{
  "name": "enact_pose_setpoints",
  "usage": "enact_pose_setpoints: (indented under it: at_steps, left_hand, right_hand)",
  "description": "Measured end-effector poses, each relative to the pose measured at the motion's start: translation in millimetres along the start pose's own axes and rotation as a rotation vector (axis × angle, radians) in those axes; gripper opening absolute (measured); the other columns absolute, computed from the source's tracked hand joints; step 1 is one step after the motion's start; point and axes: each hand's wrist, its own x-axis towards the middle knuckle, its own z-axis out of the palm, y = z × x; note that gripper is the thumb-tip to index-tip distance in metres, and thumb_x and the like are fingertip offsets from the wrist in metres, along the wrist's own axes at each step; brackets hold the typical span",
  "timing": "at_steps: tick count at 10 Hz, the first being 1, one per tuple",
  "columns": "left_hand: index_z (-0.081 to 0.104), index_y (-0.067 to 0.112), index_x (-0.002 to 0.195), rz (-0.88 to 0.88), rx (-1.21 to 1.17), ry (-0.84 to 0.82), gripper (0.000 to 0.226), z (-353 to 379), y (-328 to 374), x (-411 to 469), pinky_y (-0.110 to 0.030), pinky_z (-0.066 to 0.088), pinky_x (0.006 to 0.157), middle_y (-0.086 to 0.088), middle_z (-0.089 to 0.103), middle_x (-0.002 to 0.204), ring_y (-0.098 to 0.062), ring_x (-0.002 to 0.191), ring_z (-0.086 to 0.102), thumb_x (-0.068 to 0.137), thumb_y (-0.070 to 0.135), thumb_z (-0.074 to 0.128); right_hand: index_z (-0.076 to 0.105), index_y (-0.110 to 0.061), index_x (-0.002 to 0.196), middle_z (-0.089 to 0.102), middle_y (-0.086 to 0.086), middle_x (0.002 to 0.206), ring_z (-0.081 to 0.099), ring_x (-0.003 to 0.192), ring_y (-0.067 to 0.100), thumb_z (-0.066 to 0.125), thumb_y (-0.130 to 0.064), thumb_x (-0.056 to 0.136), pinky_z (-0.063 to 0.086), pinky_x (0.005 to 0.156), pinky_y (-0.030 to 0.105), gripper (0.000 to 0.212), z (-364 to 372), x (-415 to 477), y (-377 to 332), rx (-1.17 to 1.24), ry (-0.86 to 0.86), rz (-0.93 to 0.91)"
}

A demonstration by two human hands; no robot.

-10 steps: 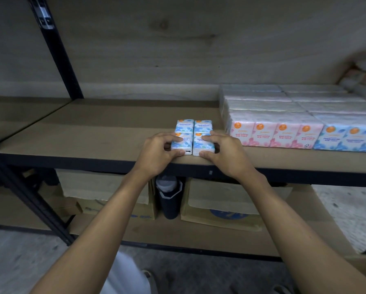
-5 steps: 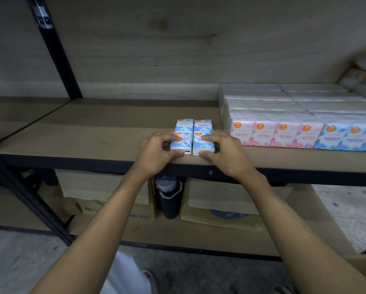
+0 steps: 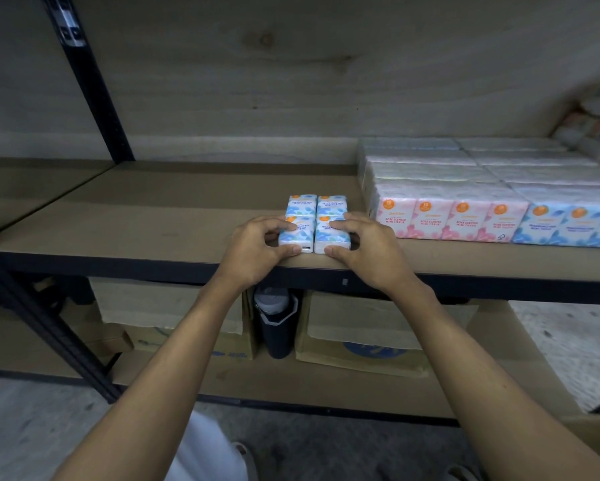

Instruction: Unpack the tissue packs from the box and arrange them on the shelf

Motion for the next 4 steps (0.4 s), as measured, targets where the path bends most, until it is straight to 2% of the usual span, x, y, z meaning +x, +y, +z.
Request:
enact_pose_setpoints:
  at_steps: [3, 4]
  left_hand:
    - [0.07, 0.014, 0.113, 0.017, -0.042, -0.023, 0.043, 0.1, -0.9, 1.6, -0.027, 0.048, 0.102, 0.001, 0.059, 0.13, -0.01, 0.112, 0.06, 0.072, 0.018, 0.083]
    - [0.071, 0.019, 0.109, 0.021, -0.085, 0.007, 0.042, 1.3, -4.6, -0.2, -0.032, 0.047, 0.104, 0.004, 0.059, 0.128, -0.008, 0.114, 0.06, 0.07, 0.017, 0.085]
  right_hand:
    - [0.06, -0.015, 0.128, 0.049, 0.005, 0.142, 0.047, 0.128, 0.016, 0.077, -0.026, 0.079, 0.038, 0.11, 0.031, 0.053, -0.4, 0.2, 1.3, 0.04, 0.008, -0.021]
    - [0.061, -0.015, 0.127, 0.05, 0.004, 0.141, 0.051, 0.126, 0.015, 0.079, -0.026, 0.077, 0.042, 0.108, 0.035, 0.054, 2.5, 0.8, 5.9, 0.156, 0.004, 0.01]
